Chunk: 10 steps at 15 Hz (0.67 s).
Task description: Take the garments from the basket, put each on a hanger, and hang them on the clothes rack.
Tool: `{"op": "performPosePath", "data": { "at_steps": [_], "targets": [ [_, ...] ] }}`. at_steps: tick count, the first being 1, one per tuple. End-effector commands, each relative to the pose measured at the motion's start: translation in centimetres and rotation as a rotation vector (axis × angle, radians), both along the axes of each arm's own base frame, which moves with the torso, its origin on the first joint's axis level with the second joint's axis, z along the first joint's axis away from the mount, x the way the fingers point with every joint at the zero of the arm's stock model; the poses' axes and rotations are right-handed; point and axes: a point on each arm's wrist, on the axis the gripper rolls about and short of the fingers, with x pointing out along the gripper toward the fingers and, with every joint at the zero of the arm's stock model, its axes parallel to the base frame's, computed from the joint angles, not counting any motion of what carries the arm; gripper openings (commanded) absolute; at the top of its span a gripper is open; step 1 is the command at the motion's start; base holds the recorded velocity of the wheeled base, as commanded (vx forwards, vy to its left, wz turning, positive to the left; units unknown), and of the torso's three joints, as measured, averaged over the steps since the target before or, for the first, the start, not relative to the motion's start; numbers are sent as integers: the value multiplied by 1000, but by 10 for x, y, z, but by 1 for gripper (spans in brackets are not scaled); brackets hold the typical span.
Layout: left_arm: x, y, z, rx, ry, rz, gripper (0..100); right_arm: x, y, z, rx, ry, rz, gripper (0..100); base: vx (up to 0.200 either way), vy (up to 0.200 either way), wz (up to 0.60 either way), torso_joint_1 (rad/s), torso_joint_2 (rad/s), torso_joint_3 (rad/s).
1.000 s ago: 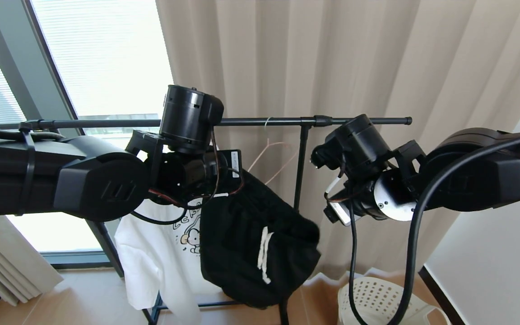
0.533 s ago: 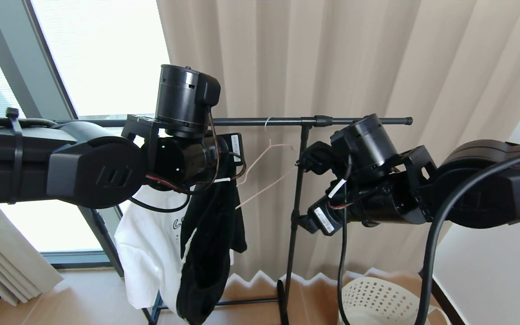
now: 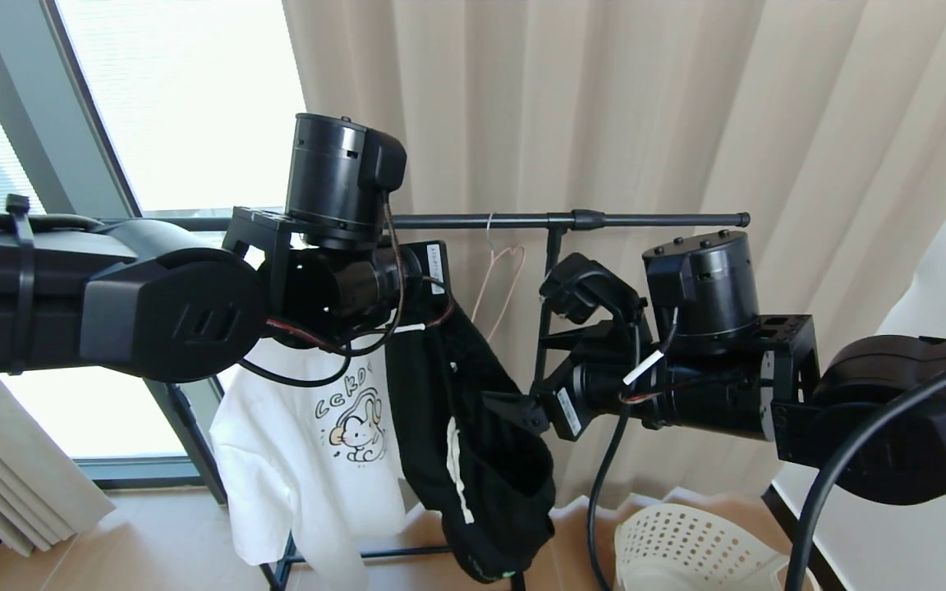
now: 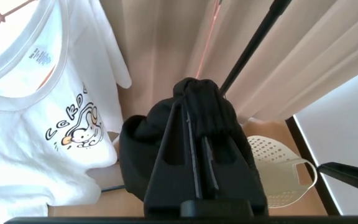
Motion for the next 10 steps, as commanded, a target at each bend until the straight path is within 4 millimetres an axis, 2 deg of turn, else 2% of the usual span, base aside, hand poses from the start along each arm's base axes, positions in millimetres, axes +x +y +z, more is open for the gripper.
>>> {"op": "performPosePath", "data": {
  "at_steps": [1, 3, 10],
  "targets": [
    [-3, -1, 3, -4, -8, -8, 0, 6, 0, -9, -15, 18, -9, 100, 0, 0, 0, 0, 0, 0],
    [-9, -8, 5, -6, -13, -30, 0, 23, 3, -26, -40, 47, -33, 100, 0, 0, 0, 0, 0, 0],
    [-17, -3, 14, -19, -28, -35, 0, 40, 15, -66, -79, 82, -31, 100, 0, 0, 0, 0, 0, 0]
  ]
}}
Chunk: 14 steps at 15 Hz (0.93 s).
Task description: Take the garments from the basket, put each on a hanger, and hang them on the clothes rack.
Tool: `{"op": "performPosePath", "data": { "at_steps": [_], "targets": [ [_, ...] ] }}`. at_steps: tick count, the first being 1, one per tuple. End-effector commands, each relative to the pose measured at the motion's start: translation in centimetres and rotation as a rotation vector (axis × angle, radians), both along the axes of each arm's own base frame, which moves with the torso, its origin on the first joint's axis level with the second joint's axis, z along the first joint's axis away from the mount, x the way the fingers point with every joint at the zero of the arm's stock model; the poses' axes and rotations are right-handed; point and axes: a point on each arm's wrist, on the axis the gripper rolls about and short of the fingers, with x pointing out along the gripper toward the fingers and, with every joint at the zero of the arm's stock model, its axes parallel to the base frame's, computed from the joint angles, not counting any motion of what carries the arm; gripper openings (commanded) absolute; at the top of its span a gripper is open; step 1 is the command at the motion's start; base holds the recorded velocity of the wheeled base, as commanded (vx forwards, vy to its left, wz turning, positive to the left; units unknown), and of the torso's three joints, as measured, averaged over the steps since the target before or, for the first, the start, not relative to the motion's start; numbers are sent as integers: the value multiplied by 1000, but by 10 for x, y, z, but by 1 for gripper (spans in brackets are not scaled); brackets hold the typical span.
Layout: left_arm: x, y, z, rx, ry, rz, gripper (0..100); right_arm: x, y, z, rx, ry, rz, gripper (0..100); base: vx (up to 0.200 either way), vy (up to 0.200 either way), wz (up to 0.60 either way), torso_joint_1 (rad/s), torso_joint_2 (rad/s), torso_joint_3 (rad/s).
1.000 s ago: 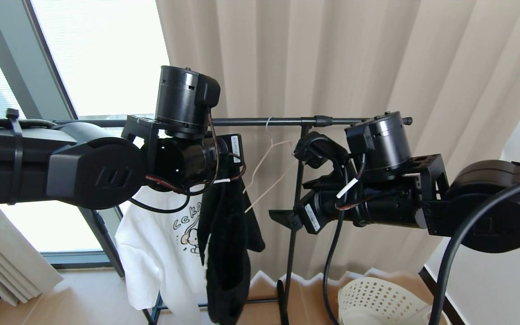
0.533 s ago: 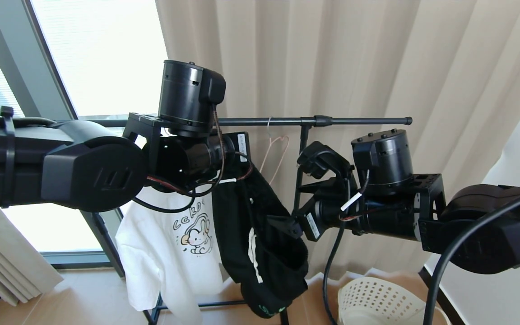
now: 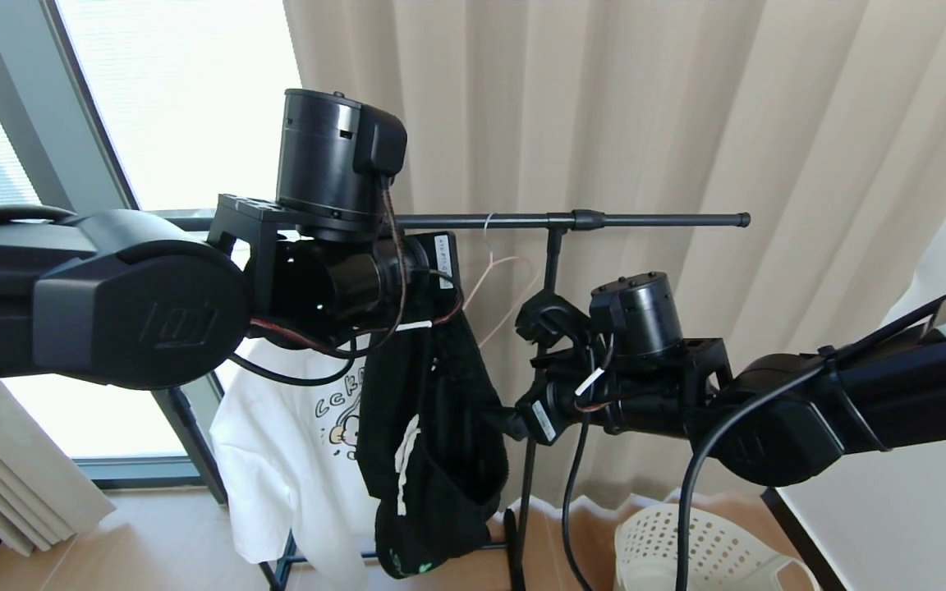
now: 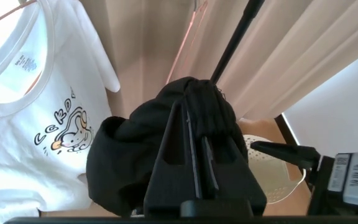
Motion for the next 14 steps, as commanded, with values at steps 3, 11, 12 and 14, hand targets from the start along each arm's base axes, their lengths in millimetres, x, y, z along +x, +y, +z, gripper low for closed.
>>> {"op": "performPosePath", "data": {
  "at_steps": [3, 11, 12, 14],
  "targets": [
    [-3, 4, 5, -9, -11, 2, 0, 4, 3, -19, -29, 36, 2, 100, 0, 0, 0, 0, 0, 0],
    [0, 10, 6, -2, -11, 18, 0, 21, -13, -16, -33, 3, -45, 100, 0, 0, 0, 0, 0, 0],
    [0, 10, 6, -2, -11, 18, 0, 21, -13, -16, -33, 3, -45, 0, 0, 0, 0, 0, 0, 0],
    [2, 14, 1, 8, 0, 30, 0, 25, -21, -13, -34, -12, -60, 0, 0, 0, 0, 0, 0, 0]
  ]
}}
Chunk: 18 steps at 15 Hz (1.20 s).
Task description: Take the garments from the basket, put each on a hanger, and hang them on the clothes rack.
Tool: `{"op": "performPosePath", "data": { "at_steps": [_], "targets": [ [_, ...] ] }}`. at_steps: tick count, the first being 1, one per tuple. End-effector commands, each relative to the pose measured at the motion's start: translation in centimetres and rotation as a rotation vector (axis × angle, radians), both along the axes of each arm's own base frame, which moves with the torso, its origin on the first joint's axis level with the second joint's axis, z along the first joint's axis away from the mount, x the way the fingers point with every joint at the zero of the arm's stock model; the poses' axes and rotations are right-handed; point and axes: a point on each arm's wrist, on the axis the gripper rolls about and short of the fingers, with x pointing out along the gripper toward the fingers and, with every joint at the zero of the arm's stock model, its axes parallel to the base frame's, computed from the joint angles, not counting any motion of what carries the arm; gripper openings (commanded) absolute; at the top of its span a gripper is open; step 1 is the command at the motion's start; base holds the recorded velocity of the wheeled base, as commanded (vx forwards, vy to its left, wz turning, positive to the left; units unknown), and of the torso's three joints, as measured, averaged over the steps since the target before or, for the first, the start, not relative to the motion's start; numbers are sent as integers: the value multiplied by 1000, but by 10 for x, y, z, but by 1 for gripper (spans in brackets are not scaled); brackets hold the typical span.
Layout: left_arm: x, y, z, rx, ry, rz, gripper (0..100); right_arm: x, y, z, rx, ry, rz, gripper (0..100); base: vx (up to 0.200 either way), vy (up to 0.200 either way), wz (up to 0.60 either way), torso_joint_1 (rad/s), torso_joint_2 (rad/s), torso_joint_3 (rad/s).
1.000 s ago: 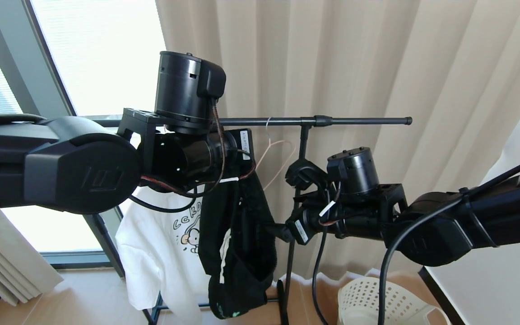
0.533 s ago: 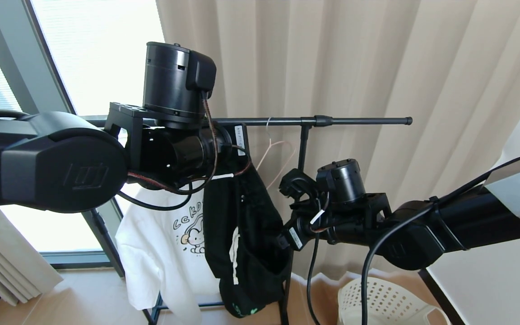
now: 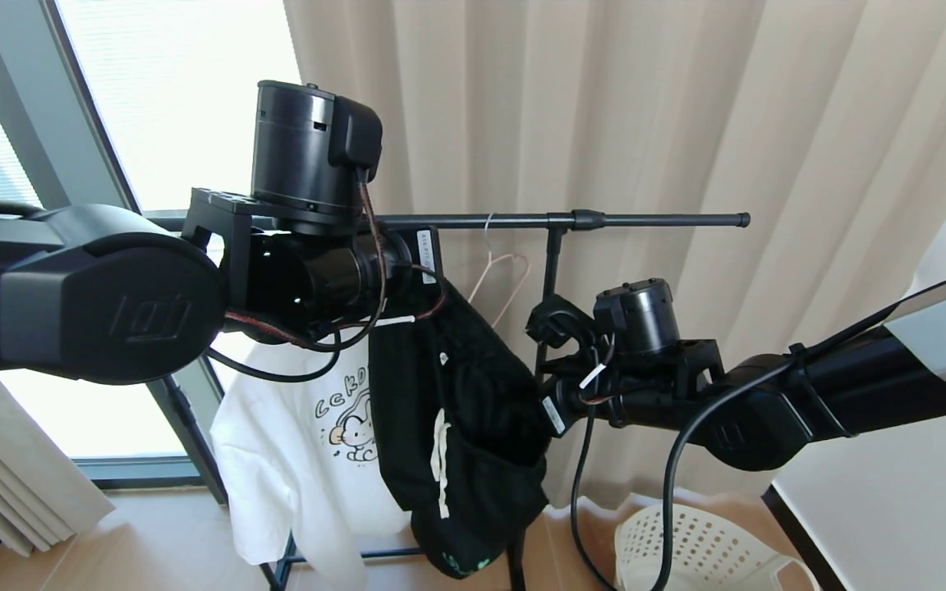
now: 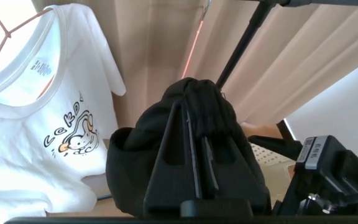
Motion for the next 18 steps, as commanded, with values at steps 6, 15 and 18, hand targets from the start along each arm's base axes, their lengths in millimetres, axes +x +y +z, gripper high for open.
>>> {"op": "performPosePath", "data": {
  "at_steps": [6, 15, 18],
  "targets": [
    [-5, 11, -32, 89, 93, -36, 0, 18, -31, 28, -16, -109, -122, 0, 0, 0, 0, 0, 0, 0],
    [-10, -13, -82, 208, 209, -134, 100, 15, -45, 66, -138, -289, -422, 0, 0, 0, 0, 0, 0, 0],
    [-10, -12, -80, 203, 206, -135, 100, 12, -48, 76, -135, -314, -445, 0, 0, 0, 0, 0, 0, 0]
  ]
}}
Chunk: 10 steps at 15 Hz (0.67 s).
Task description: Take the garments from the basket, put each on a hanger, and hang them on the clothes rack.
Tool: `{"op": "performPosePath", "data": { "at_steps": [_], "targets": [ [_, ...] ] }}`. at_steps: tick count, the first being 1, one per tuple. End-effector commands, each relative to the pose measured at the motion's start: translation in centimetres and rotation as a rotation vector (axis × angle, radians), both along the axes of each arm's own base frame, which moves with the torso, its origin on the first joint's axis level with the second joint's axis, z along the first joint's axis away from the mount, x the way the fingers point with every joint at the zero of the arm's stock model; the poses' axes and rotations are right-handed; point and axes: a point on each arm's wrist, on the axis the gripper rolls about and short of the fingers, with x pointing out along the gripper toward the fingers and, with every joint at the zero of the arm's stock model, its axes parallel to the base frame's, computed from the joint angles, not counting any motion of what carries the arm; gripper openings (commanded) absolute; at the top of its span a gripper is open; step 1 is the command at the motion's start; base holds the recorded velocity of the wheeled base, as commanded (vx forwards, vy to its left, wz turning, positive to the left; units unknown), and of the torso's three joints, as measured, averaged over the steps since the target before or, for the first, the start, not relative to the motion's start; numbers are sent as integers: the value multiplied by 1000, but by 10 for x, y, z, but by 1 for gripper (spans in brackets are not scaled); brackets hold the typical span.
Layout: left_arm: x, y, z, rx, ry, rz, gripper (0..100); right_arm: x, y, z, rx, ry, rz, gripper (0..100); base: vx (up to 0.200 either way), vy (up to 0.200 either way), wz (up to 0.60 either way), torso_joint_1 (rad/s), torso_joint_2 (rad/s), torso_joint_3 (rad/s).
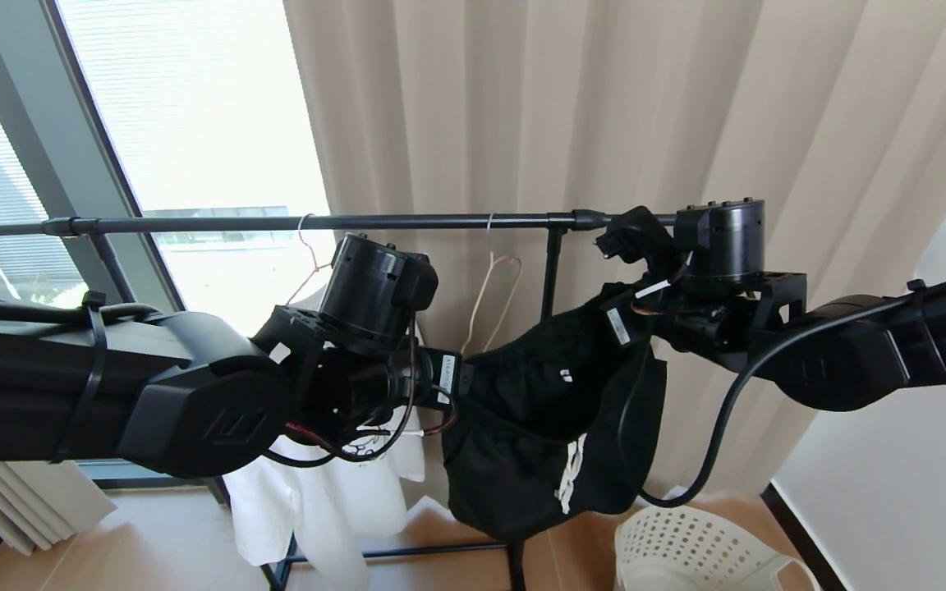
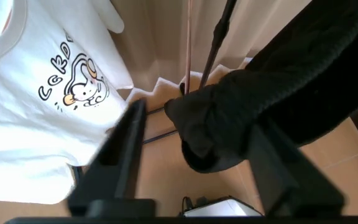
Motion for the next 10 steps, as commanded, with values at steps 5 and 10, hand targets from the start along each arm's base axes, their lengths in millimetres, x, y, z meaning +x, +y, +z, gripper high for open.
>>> {"op": "performPosePath", "data": {
  "at_steps": [5, 10],
  "targets": [
    [2, 0, 1, -8, -5, 8, 100, -35, -18, 21, -66, -32, 40, 0, 0, 0, 0, 0, 0, 0],
    [27, -3, 1, -9, -45, 27, 100, -52, -26, 24, -127, -39, 105, 0, 0, 0, 0, 0, 0, 0]
  ]
}}
